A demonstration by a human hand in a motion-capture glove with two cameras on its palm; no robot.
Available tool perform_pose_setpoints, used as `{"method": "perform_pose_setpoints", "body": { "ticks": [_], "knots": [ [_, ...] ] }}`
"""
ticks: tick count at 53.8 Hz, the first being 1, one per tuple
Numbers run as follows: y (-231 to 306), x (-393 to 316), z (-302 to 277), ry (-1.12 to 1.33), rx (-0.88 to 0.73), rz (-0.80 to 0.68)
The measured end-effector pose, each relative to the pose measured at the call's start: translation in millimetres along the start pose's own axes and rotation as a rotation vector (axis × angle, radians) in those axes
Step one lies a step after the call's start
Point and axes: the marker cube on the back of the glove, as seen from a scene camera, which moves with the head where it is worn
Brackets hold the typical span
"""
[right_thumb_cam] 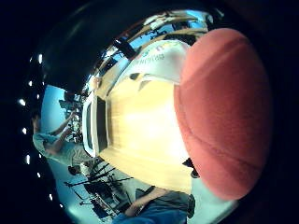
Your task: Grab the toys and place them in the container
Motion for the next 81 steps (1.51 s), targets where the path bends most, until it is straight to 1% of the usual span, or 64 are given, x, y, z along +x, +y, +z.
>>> {"method": "perform_pose_setpoints", "body": {
  "ticks": [8,15,29,36,41,46,51,59,68,73,78,81],
  "knots": [
    [-15,-56,-46,0.01,0.051,-0.051],
    [-21,-106,-71,-0.01,0.074,-0.098],
    [-13,-225,-96,-0.035,0.117,-0.237],
    [3,-268,-103,-0.074,0.164,-0.313],
    [9,-326,-98,-0.073,0.134,-0.379],
    [17,-351,-96,-0.086,0.128,-0.417],
    [22,-401,-86,-0.079,0.113,-0.475],
    [33,-447,-64,-0.069,0.078,-0.519],
    [43,-478,-42,-0.055,0.047,-0.563],
    [46,-492,-31,-0.063,-0.004,-0.593],
    [46,-510,-14,-0.025,-0.141,-0.615],
    [45,-520,-8,-0.02,-0.166,-0.617]
  ]
}}
